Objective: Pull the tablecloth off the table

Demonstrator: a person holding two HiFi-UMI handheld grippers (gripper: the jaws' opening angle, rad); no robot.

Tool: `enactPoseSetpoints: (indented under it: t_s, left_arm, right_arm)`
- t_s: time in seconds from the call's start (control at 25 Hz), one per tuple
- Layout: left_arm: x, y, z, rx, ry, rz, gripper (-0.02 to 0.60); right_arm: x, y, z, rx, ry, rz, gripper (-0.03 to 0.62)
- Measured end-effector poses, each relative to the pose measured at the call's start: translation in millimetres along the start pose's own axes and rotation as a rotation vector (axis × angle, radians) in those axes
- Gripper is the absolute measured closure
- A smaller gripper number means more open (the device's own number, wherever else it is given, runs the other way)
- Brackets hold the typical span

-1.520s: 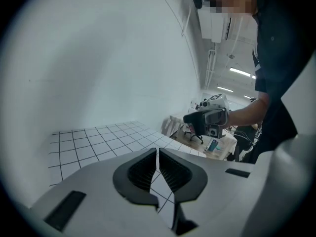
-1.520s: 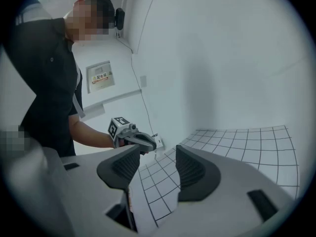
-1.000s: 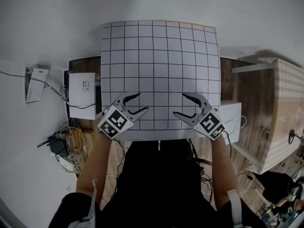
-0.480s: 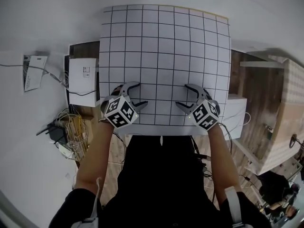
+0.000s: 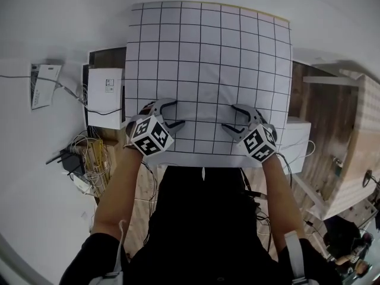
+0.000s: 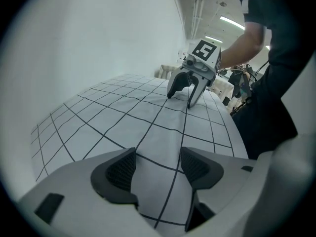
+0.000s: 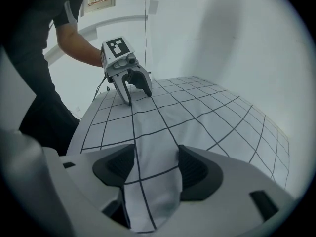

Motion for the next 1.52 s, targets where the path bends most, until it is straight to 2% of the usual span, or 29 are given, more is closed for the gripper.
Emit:
enactPoseSetpoints:
  t_s: [0.32, 0.52, 0.64, 0.76, 1.08, 1.36, 1.52]
  left_arm:
    - [-2, 2, 5, -0.018, 0.006, -0.006, 0.384]
    - [-2, 1, 9, -0.03, -0.017, -0.009, 0.514]
    - [-3, 4, 14, -0.001, -0.017, -0.026, 0.561]
    - [-7, 5, 17, 0.016, -0.003, -0.03, 0.569]
    - [-33, 7, 19, -0.075, -0.009, 0.101, 0.569]
    - [-49, 5, 31, -0.108, -0.014, 0.164, 0.569]
    - [-64, 15, 33, -0.124, 0.011, 0.183, 0.571]
  right_arm:
    - [-2, 1, -7, -0.004, 0.011, -0.023, 0.427]
    - [-1, 1, -21, 0.016, 0.029, -0.015, 0.566]
    - [-4, 0, -23, 0.073, 0.03, 0.008, 0.571]
    - [-10, 2, -24, 0.096, 0.03, 0.045, 0.572]
    - [-38, 9, -31, 0.205, 0.024, 0.156, 0.574]
    - [-53, 10, -46, 0.251, 0.019, 0.21, 0.574]
    - [-67, 15, -43, 0.25, 0.033, 0.246, 0.574]
Point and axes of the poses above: the fingertips, and each gripper's own axes: x forward along the fingers, z to its right, y out of its top, the point moved 7 cm from there along -x, backward along the fingers, and after that the axes turned 9 degrees about -z, right-handed, at the moved point
